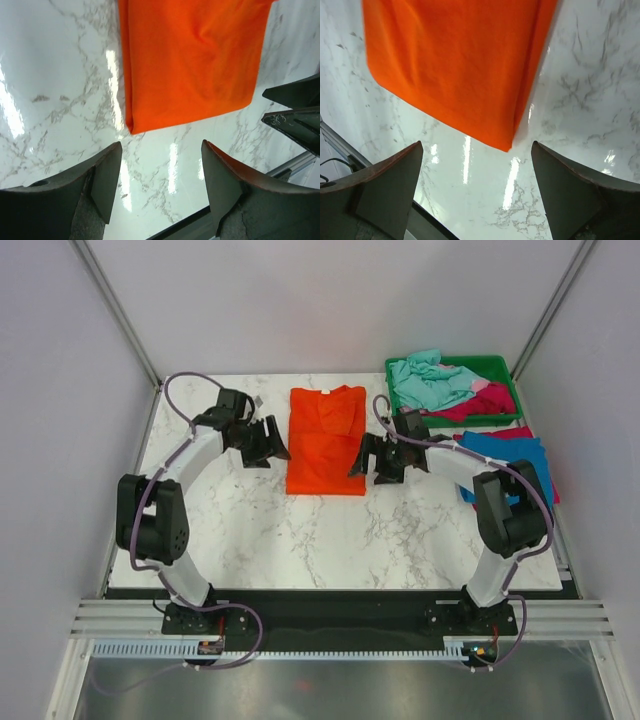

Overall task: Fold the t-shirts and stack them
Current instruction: Fold the tshirt

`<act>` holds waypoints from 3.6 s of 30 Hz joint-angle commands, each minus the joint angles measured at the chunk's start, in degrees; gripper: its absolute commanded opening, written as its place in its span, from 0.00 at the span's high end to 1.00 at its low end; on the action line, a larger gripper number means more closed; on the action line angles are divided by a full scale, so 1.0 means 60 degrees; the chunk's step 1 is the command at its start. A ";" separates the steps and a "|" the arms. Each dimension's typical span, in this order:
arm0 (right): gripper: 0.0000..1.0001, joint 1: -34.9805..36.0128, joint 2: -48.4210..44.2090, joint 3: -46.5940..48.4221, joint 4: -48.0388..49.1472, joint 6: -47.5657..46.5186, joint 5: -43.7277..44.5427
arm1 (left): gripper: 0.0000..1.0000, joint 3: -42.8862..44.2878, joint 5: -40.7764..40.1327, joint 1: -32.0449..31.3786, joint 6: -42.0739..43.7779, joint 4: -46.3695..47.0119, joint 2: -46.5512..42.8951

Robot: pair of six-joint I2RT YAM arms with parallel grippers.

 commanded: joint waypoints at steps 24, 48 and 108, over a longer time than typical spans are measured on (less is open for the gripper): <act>0.79 0.0199 0.0957 -0.2417 0.3333 0.0686 -0.0803 | 0.30 -0.5269 -0.0147 -0.0246 -0.1835 0.5715 -0.1669; 0.82 0.0169 0.1176 -0.2461 0.3465 0.0482 -0.1185 | 0.39 -0.5357 -0.2331 -0.0993 -0.2334 0.6316 -0.0923; 1.00 0.2059 -0.6047 -0.1584 -0.2189 0.0570 0.2814 | 0.98 -0.4143 -0.3575 -0.4496 -0.3214 0.0267 -0.7324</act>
